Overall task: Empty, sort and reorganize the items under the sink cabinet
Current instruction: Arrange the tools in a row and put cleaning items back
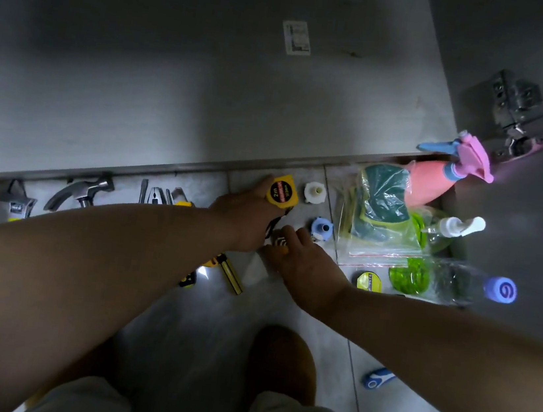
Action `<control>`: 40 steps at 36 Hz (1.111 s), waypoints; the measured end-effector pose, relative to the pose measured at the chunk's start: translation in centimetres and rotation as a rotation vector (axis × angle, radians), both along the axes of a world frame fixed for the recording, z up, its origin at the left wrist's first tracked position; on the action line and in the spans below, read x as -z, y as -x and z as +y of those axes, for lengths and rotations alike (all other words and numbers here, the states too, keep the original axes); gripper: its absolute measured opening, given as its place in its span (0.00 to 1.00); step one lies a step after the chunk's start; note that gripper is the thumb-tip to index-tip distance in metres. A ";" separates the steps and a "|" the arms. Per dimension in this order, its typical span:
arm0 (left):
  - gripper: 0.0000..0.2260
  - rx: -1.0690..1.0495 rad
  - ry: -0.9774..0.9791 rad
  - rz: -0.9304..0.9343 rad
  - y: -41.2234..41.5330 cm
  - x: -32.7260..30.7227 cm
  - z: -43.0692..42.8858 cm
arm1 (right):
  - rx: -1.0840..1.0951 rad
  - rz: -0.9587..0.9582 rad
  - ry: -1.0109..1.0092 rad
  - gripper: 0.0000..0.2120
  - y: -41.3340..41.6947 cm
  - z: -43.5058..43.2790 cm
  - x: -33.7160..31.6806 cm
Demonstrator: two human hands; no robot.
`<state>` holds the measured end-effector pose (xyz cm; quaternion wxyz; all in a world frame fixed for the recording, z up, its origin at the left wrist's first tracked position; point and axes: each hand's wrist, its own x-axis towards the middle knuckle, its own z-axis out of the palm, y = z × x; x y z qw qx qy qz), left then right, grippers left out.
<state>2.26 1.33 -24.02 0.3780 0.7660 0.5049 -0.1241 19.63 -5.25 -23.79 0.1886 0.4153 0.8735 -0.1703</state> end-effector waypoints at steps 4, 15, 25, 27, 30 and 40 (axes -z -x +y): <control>0.34 0.017 0.020 -0.020 -0.6 0.0 0.0 | -0.018 -0.014 0.007 0.31 -0.8 -0.4 -0.3; 0.21 -0.068 -0.237 -0.009 7.5 -1.5 -2.3 | 0.030 0.087 0.051 0.27 0.8 -1.2 -0.9; 0.20 -0.162 -0.122 0.349 18.6 -5.7 -9.2 | 0.282 0.166 0.250 0.28 7.8 -0.2 -0.7; 0.20 -0.223 -0.041 0.382 20.4 -6.2 -10.8 | 0.279 0.174 0.270 0.30 8.8 0.2 -0.9; 0.20 -0.275 0.042 0.374 22.7 -6.6 -12.8 | 0.235 0.074 0.333 0.38 9.5 0.3 -1.3; 0.32 -0.778 0.199 0.273 23.7 -4.1 -13.8 | 0.138 -0.096 0.432 0.23 7.4 0.4 -4.6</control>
